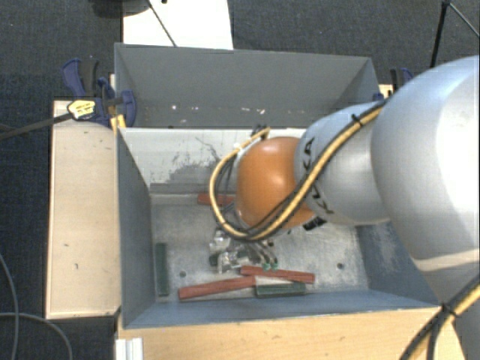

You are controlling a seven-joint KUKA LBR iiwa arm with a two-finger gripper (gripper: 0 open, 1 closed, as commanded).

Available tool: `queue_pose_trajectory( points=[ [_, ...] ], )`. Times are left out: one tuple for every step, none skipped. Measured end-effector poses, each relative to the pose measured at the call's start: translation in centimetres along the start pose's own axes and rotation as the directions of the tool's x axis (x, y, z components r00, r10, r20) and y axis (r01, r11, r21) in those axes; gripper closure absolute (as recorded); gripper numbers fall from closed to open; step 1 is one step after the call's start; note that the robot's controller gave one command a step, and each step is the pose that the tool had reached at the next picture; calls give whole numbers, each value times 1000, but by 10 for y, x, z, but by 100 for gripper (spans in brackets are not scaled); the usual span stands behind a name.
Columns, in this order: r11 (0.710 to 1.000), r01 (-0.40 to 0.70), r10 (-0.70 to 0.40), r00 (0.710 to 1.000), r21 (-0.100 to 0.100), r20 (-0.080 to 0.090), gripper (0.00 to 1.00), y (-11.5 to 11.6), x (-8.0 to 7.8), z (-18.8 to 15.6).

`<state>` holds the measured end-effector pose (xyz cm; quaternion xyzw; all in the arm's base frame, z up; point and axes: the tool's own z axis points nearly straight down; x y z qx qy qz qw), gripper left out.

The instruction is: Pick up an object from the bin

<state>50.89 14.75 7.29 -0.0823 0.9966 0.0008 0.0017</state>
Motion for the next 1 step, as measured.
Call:
queue_pose_trajectory(
  points=[
    [972,233,-233,972,3,6,100,-31,-31,-172]
  ],
)
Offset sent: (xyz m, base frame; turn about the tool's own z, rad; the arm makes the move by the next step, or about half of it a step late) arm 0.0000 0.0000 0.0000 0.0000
